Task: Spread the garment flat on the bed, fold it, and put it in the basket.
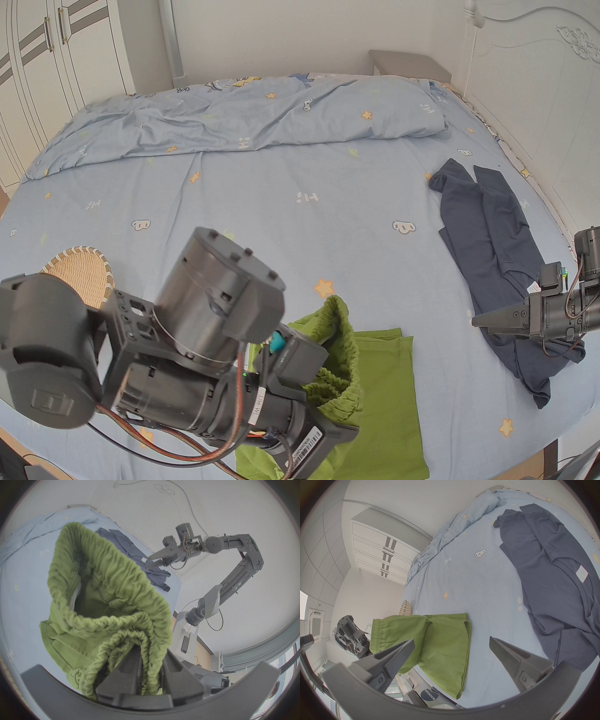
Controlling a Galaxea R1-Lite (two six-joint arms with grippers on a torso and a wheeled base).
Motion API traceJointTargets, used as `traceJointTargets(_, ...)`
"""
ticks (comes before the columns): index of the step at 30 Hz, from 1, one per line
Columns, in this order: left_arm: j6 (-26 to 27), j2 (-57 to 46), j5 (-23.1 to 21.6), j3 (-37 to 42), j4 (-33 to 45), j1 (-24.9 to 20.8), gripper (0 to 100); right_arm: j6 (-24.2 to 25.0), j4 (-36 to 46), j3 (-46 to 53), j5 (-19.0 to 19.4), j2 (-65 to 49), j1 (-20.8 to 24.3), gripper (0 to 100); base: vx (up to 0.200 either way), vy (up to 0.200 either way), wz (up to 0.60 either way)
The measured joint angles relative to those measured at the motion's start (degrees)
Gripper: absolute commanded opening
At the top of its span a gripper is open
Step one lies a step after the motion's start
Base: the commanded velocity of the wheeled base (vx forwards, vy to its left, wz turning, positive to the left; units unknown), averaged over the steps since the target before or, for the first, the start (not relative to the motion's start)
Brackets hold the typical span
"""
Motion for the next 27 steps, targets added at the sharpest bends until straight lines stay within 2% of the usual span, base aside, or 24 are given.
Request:
traceJointTargets(4, 0.0, 2.0, 0.0, 0.4, -0.7, -0.5, 0, 0.0, 0.0, 0.0, 0.0, 0.0, -0.1, 100, 0.000, 0.000, 0.00)
traceJointTargets(5, 0.0, 2.6, 0.0, 0.4, -1.0, -0.5, 100, 0.0, 0.0, 0.0, 0.0, 0.0, -0.1, 100, 0.000, 0.000, 0.00)
traceJointTargets(10, 0.0, 4.8, 1.0, 0.5, -3.8, -0.4, 100, 0.0, 0.0, 0.0, 0.0, 0.0, 0.0, 100, 0.000, 0.000, 0.00)
traceJointTargets(19, -1.3, 8.4, 1.4, 3.5, -16.6, -1.6, 100, -0.1, 0.0, 0.1, 0.0, 0.2, 0.2, 100, 0.000, 0.000, 0.00)
traceJointTargets(23, -4.1, 9.3, 1.4, 6.1, -25.5, -2.2, 100, -0.1, 0.0, 0.1, 0.0, 0.3, 0.2, 100, 0.000, 0.000, 0.00)
traceJointTargets(27, -10.0, 9.7, 1.5, 8.5, -31.4, -1.9, 100, -0.1, 0.0, 0.1, 0.0, 0.4, 0.2, 100, 0.000, 0.000, 0.00)
